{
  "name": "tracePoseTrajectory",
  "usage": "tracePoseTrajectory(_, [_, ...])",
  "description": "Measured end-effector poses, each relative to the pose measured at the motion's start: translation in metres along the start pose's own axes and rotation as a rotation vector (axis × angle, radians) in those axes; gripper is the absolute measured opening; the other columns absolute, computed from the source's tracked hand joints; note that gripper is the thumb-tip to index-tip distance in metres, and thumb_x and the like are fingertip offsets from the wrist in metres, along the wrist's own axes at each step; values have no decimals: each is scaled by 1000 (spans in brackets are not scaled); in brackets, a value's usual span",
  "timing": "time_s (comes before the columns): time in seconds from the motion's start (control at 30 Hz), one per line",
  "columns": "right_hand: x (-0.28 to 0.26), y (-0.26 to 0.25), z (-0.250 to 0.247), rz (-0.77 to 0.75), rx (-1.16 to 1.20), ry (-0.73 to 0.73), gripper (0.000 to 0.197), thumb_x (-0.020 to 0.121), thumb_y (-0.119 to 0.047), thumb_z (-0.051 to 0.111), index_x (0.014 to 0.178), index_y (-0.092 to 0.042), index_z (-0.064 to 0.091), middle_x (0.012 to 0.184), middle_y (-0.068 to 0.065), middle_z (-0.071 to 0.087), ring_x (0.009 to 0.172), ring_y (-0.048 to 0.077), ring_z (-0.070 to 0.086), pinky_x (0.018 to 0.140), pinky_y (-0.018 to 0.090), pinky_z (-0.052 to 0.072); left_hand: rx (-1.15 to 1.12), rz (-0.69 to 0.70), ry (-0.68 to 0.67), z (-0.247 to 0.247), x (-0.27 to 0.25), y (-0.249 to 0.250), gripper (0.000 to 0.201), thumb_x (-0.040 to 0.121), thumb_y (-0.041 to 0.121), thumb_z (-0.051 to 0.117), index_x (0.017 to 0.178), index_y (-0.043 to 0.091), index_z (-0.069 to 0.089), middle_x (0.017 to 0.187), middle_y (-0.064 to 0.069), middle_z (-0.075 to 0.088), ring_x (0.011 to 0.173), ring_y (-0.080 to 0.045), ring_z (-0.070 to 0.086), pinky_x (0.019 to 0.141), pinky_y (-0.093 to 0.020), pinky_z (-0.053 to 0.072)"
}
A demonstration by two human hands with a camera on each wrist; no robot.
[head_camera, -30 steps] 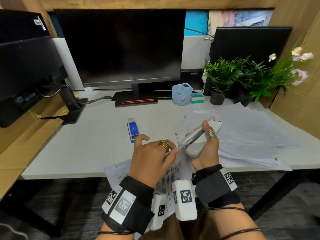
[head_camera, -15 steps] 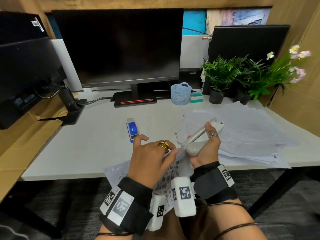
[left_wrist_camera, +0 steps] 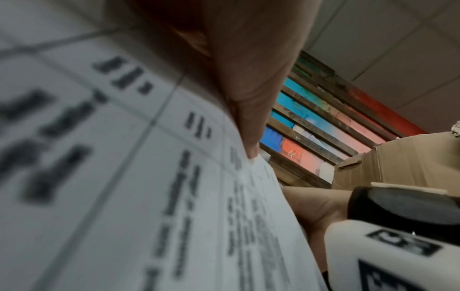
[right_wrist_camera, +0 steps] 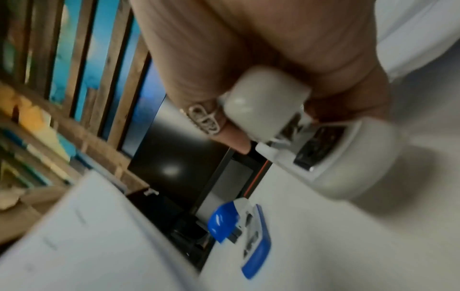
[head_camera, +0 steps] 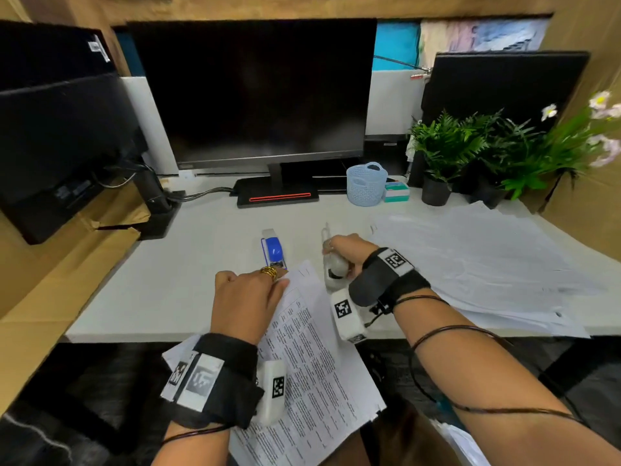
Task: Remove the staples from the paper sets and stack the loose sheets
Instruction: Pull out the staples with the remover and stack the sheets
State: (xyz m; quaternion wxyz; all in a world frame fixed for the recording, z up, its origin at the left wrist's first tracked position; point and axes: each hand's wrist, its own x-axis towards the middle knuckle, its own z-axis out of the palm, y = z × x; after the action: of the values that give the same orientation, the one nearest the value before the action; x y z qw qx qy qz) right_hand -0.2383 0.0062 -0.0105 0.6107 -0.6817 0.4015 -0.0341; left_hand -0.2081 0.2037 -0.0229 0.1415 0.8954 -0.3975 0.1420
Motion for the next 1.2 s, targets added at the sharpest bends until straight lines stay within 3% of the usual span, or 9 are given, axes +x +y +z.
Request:
tracePoseTrajectory(0.13, [12,5,15,-105,-479,69,47,93,-29,49,123,7,49,126,22,53,117,35,51,92,33,42,17,-8,-32,-2,-2,-8,36,98,44,28,115,32,58,92,4,69,81,-14,56,78,-26,16])
tracePoseTrajectory(0.37, [14,4,14,-223,-989,137,57,98,-46,38,131,0,44,137,19,46,126,33,42,102,36,34,91,41,-31,13,-1,-15,53,94,43,10,102,26,59,66,3,58,61,-16,48,79,-26,23])
tracePoseTrajectory(0.47, [-7,6,4,-486,-706,114,53,92,-50,48,130,-14,49,127,9,52,123,25,44,100,35,37,-23,57,41,16,3,-17,46,97,39,19,112,26,60,63,0,60,59,-20,50,77,-27,25])
tracePoseTrajectory(0.6, [-53,22,-6,-669,-232,-169,35,77,-19,75,107,-26,59,90,-2,62,79,13,59,72,22,49,-293,84,196,13,4,-11,52,89,46,21,105,23,64,63,-1,65,58,-22,45,68,-26,21])
tracePoseTrajectory(0.7, [-70,41,-12,-855,-89,49,30,72,-2,77,81,-28,67,75,-8,68,65,2,60,66,15,48,-516,175,199,12,4,-2,26,86,52,38,101,42,57,80,13,67,78,-15,51,75,-24,28])
tracePoseTrajectory(0.77, [-83,49,-19,-998,-35,144,20,72,-4,77,72,-23,73,72,-11,71,66,1,64,65,15,50,-719,259,247,8,3,9,10,81,41,57,91,39,61,87,18,64,86,-11,57,81,-23,38])
tracePoseTrajectory(0.93, [-118,72,-50,-1559,-364,336,12,79,0,65,78,-5,76,89,6,72,78,12,65,71,20,51,-1073,419,388,-6,-4,40,19,71,-2,67,78,15,72,83,3,68,79,-11,66,75,-21,51])
tracePoseTrajectory(1.07, [-135,88,-72,-1625,-472,503,19,89,-3,60,79,-3,76,90,9,71,78,14,63,71,16,49,-1129,492,366,-6,-10,62,24,69,-11,69,80,11,72,84,2,69,78,-11,67,73,-23,53])
tracePoseTrajectory(1.2, [-136,102,-87,-1599,-470,549,11,79,4,69,80,-3,76,90,10,71,78,16,65,71,17,49,-1108,514,348,0,-8,83,29,66,-18,71,75,10,73,83,1,68,77,-10,66,72,-21,52])
